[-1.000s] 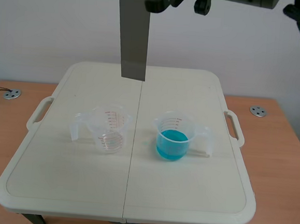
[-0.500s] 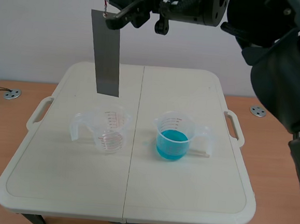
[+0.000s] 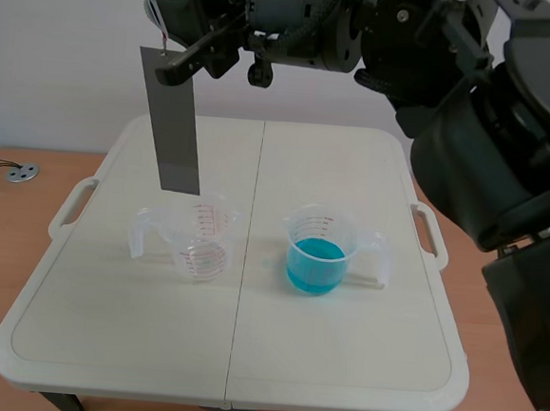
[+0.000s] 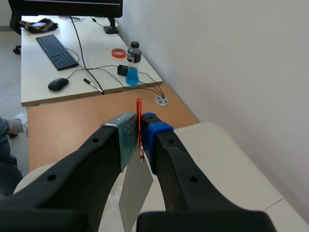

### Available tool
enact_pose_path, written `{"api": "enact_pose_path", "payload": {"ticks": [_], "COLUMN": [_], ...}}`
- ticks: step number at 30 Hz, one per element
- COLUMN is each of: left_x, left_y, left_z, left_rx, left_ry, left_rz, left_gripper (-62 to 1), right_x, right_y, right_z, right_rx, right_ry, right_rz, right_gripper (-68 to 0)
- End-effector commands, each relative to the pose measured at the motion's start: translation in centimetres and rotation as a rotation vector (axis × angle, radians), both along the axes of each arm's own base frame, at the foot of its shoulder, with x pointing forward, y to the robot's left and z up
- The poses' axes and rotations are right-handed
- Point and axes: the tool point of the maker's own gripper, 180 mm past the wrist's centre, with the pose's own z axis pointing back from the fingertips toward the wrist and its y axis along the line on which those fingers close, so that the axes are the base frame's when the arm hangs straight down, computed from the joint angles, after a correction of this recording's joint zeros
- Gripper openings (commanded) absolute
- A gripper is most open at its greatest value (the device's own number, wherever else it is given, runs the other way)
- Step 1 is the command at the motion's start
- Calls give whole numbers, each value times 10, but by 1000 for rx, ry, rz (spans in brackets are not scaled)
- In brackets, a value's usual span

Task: Hold the metal plate by the orange handle, dip it into the blue solution, take it out and point at it, then put the plate back in the beaker on the left.
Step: 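Put the plate into the left beaker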

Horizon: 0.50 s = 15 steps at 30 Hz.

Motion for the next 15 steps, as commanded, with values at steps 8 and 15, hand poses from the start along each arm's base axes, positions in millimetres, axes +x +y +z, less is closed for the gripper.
{"api": "enact_pose_path", "payload": {"ticks": [8,15], "left_x": [-5,-5], "left_y": [-2,-3], "left_z": [2,2], "left_rx": [-11,-12], "left_ry": [8,8], "left_rz": [-3,-3], "left_gripper": [-593,-593], "right_x": [5,8], "right_y": [10,12], "right_z": [12,3], "right_rx": [35,34], "right_ry": [-17,15], "right_rz": [2,-2], "right_gripper": [-660,-660]}}
